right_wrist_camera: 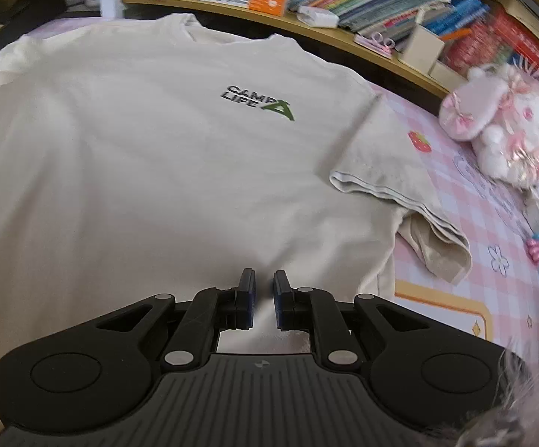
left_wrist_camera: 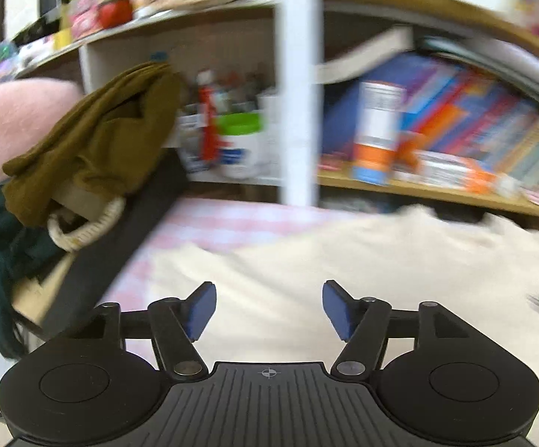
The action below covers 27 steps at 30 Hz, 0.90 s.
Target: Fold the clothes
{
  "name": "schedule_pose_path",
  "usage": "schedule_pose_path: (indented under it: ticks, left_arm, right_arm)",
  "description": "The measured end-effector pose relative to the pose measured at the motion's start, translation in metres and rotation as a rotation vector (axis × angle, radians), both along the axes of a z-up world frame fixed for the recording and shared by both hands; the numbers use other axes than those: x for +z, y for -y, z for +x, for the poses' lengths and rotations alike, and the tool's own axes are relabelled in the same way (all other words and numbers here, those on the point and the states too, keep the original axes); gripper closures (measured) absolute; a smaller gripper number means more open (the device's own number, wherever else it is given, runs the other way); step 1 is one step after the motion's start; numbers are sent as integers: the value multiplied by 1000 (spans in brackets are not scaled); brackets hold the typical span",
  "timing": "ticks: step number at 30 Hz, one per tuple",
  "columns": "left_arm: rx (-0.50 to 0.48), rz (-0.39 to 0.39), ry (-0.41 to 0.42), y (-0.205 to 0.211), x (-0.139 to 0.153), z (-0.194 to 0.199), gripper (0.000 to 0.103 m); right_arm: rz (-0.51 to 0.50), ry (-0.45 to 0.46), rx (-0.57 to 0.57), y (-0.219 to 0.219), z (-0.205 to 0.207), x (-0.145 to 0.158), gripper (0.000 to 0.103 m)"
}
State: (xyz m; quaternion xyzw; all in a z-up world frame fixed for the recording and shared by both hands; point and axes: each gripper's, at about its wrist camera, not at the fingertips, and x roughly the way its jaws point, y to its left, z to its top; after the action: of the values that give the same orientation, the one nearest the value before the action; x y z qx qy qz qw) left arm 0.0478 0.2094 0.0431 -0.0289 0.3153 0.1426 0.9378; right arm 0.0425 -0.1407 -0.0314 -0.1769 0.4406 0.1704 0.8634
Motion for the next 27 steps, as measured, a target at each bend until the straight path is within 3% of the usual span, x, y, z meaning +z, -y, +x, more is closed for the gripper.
schedule_pose_path:
  ticks: [4, 9, 14, 20, 22, 27]
  left_arm:
    - [-23, 18, 8, 78, 2, -37, 27]
    - [-40, -6, -52, 159, -4, -69, 23]
    - [-61, 4, -132, 221, -16, -93, 23]
    - [-26, -30, -208, 261, -32, -116, 20]
    - [-17, -32, -235, 272, -36, -122, 18]
    - [-44, 28, -305, 293, -43, -135, 13]
  right_arm:
    - [54, -8, 71, 13, 4, 0, 91]
    - [136, 18, 170, 29, -3, 7, 76]
    - [162, 76, 273, 51, -15, 15, 76]
    - [169, 143, 300, 86, -12, 21, 74]
    - [165, 178, 291, 96, -5, 23, 69]
    - [126, 243, 296, 107, 22, 21, 67]
